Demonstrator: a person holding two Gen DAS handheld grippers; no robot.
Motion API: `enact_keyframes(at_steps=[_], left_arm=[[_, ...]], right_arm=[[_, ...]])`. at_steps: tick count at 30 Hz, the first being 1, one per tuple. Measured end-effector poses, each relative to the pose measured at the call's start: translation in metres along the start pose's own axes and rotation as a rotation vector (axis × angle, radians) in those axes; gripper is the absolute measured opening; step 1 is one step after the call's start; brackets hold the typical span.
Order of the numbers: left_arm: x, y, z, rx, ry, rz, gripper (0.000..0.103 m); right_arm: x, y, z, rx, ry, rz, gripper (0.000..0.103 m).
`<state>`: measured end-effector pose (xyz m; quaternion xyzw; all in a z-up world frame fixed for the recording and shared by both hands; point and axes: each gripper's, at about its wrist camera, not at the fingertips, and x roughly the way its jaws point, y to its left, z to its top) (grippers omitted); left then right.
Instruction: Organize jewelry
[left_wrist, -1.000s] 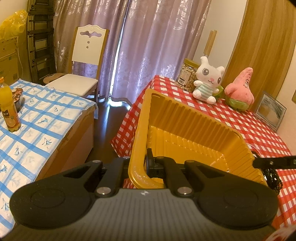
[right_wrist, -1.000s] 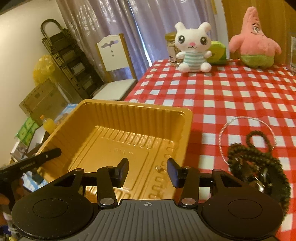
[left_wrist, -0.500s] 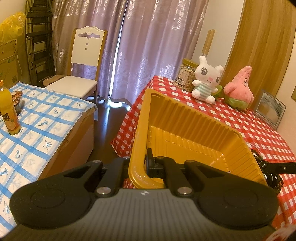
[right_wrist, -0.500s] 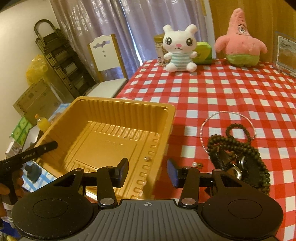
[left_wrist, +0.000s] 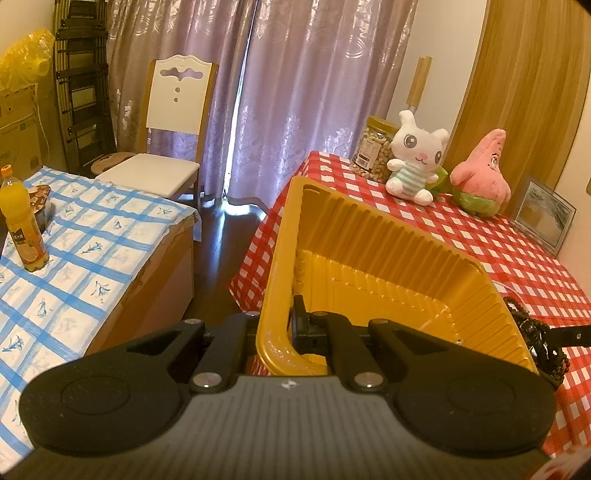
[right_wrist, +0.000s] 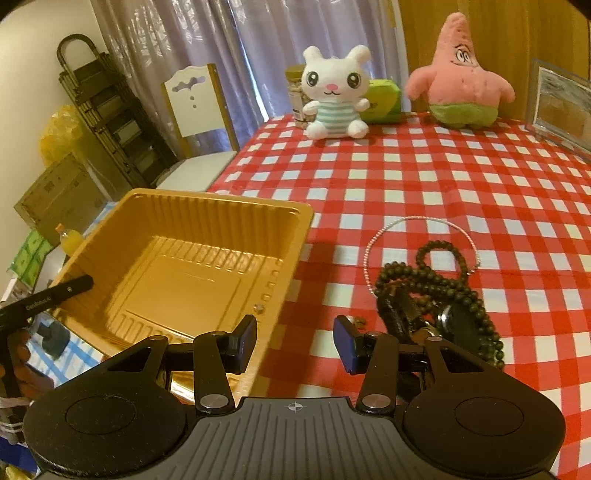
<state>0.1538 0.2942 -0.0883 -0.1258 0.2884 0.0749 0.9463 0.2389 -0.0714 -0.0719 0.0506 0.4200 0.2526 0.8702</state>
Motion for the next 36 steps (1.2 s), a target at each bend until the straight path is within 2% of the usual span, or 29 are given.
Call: enact_keyframes(at_steps=[10, 15, 21, 26, 30, 36], left_arm=[[-0.003, -0.003, -0.002, -0.002, 0.003, 0.018, 0.004], [-0.003, -0.004, -0.002, -0.005, 0.003, 0.029, 0.005], [-0.004, -0.004, -0.003, -0.008, 0.003, 0.043, 0.005], [-0.003, -0.005, -0.002, -0.008, 0.003, 0.052, 0.005], [-0.002, -0.005, -0.003, -0.015, 0.007, 0.06, 0.006], [-0.001, -0.005, -0.002, -0.019, 0.01, 0.067, 0.006]], right_arm=[[0.004, -0.018, -0.012, -0.02, -0.001, -0.041, 0.046], [0.017, -0.025, -0.015, -0.046, 0.031, -0.04, 0.046], [0.037, -0.027, -0.012, -0.167, 0.042, -0.033, 0.046], [0.056, -0.027, -0.008, -0.249, 0.075, -0.042, 0.035], [0.069, -0.03, -0.004, -0.242, 0.098, -0.077, 0.034], [0.081, -0.028, 0.001, -0.271, 0.127, -0.077, 0.029]])
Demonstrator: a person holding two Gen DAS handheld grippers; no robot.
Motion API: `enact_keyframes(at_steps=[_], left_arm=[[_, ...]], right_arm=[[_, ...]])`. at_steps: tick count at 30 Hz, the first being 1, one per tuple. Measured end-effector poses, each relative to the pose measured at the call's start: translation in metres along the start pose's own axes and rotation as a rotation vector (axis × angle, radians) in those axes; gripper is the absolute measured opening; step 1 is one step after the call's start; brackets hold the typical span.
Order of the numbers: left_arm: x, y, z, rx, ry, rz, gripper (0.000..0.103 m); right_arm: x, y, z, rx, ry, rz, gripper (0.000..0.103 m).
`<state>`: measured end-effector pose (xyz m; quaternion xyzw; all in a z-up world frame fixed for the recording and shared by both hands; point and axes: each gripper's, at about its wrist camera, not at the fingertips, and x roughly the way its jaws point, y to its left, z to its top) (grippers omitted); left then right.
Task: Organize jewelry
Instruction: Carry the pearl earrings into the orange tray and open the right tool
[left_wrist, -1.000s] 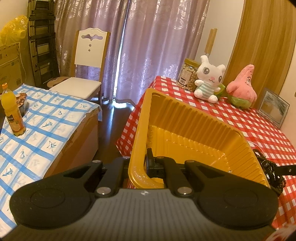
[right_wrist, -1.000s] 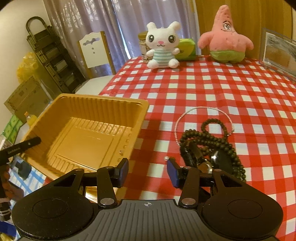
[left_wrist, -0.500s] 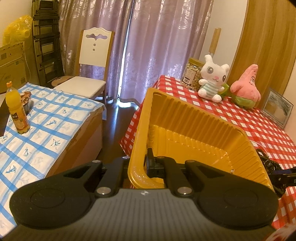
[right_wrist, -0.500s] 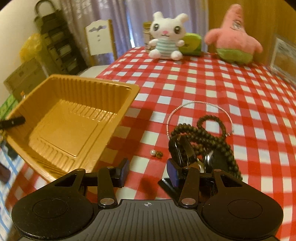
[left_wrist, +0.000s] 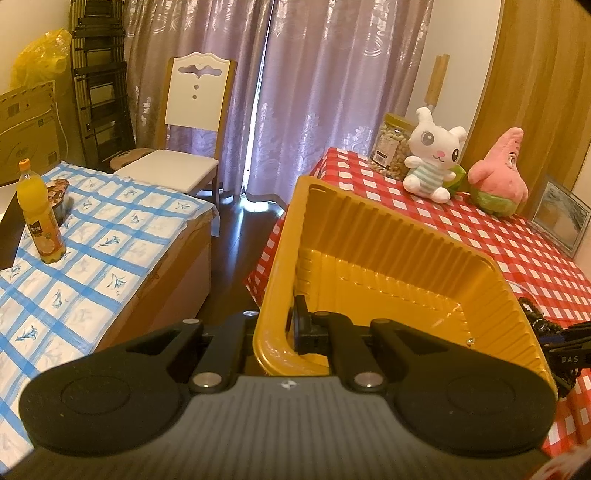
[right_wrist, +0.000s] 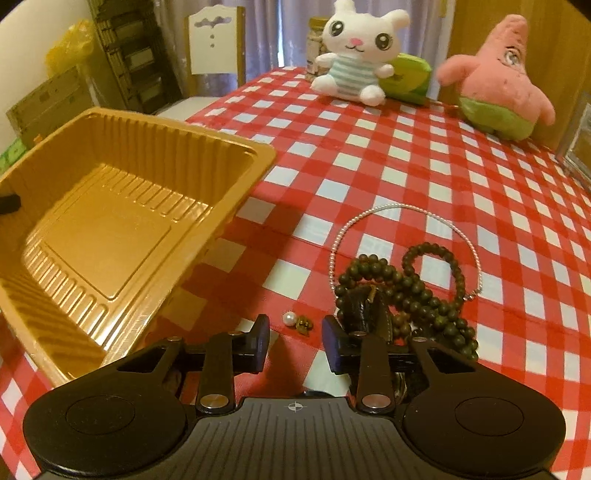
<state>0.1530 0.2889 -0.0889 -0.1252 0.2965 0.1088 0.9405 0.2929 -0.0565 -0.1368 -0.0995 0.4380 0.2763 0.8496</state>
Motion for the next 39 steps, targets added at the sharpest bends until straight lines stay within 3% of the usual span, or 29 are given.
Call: enact_keyframes(at_steps=[7, 13, 18, 23, 28, 39], left_arm=[[0.002, -0.001, 0.001, 0.0, 0.0, 0.003, 0.006], [0.003, -0.001, 0.001, -0.003, -0.002, 0.002, 0.006], [0.003, 0.0, 0.001, -0.004, -0.001, 0.001, 0.006], [0.003, 0.0, 0.0, -0.002, 0.004, -0.003, 0.006], [0.002, 0.001, -0.002, 0.0, 0.007, -0.009, 0.005], [0.001, -0.003, -0.002, 0.006, 0.038, 0.02, 0.006]], right_arm=[[0.008, 0.0, 0.006, 0.007, 0.026, 0.012, 0.017], [0.004, 0.001, 0.008, -0.001, 0.023, 0.004, 0.016], [-0.019, 0.004, 0.016, 0.017, -0.033, 0.017, 0.016], [-0.048, 0.018, 0.034, 0.002, -0.084, 0.134, 0.016], [-0.055, 0.042, 0.045, -0.088, -0.06, 0.258, 0.016], [-0.029, 0.061, 0.035, -0.119, 0.0, 0.281, 0.016]])
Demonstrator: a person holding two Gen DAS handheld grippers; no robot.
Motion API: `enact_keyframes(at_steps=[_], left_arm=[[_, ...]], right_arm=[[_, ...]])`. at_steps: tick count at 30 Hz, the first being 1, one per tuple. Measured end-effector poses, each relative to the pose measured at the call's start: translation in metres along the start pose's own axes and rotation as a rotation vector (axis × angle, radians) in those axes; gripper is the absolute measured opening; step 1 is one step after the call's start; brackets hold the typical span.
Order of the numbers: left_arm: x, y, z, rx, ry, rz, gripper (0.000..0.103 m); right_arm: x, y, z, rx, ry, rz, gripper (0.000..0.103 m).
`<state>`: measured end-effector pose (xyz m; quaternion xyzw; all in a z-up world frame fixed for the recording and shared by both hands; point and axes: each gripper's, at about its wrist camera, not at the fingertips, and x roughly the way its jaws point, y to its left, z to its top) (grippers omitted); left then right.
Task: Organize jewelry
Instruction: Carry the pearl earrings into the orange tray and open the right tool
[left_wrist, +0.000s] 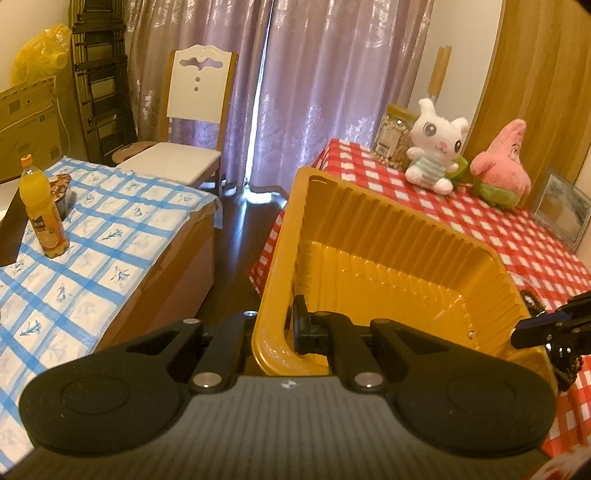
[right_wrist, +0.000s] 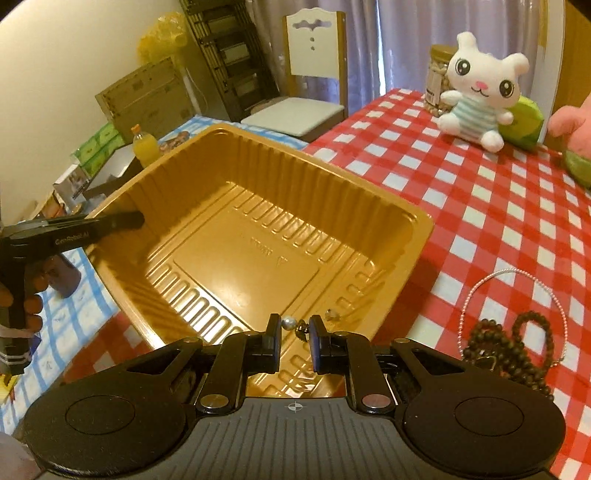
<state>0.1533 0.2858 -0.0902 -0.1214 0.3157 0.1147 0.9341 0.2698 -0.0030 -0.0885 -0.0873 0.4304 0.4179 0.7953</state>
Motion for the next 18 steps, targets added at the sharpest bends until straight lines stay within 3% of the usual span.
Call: enact_keyframes(at_steps=[9, 18], left_arm=[[0.006, -0.009, 0.004, 0.022, 0.072, 0.067, 0.008], [0.004, -0.014, 0.009, 0.058, 0.083, 0.091, 0.009]], right_arm=[[0.004, -0.003, 0.002, 0.007, 0.004, -0.013, 0.016], [0.008, 0.0, 0.005, -0.018, 0.0, -0.012, 0.016]])
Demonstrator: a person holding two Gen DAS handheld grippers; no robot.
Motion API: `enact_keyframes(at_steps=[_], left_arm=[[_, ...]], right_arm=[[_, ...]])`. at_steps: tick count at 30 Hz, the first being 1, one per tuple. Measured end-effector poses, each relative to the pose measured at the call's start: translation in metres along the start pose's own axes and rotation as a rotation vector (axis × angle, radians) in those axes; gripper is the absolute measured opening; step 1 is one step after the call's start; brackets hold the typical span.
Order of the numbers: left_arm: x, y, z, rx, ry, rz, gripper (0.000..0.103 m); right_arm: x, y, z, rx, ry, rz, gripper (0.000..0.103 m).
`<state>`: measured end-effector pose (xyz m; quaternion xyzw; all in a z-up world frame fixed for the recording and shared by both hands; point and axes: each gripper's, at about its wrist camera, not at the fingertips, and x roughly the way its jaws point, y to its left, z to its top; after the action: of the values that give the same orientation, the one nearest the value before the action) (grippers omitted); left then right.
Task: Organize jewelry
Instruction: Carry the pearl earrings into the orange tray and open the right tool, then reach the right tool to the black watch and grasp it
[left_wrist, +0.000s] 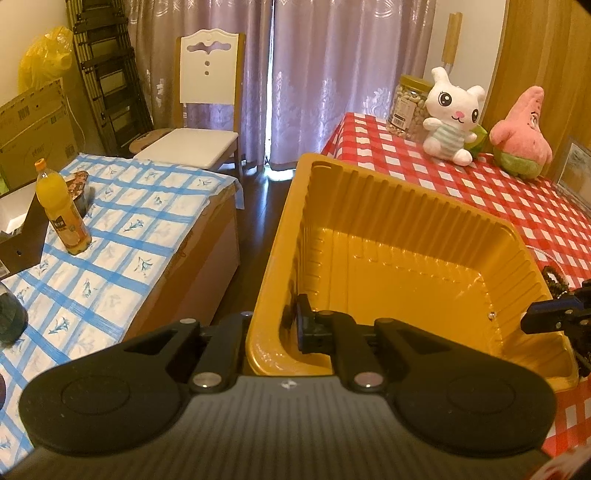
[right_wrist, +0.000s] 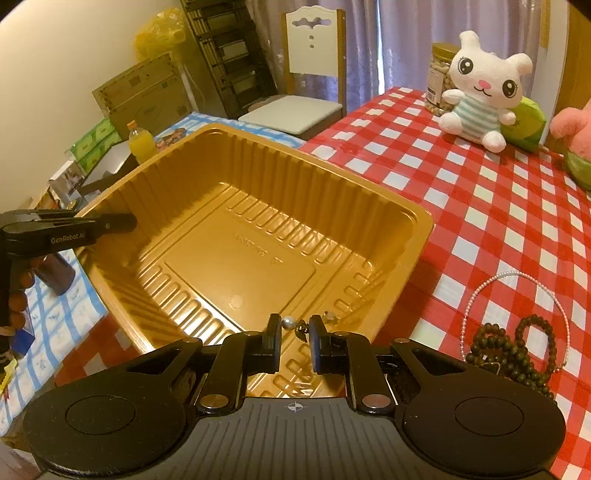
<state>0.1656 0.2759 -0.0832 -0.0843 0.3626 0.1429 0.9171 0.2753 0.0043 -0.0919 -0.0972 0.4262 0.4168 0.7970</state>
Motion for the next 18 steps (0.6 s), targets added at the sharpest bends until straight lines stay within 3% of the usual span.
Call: enact_keyframes(at_steps=[10, 14, 18], left_arm=[[-0.003, -0.001, 0.0, 0.016, 0.005, 0.001, 0.008], [-0.003, -0.001, 0.0, 0.018, 0.004, 0.002, 0.008], [-0.004, -0.001, 0.0, 0.022, 0.005, 0.002, 0.008]], right_arm=[[0.014, 0.002, 0.002, -0.009, 0.004, -0.005, 0.017], [0.012, 0.001, 0.001, 0.002, 0.002, -0.005, 0.033], [0.004, 0.003, -0.001, -0.009, -0.014, -0.016, 0.04]])
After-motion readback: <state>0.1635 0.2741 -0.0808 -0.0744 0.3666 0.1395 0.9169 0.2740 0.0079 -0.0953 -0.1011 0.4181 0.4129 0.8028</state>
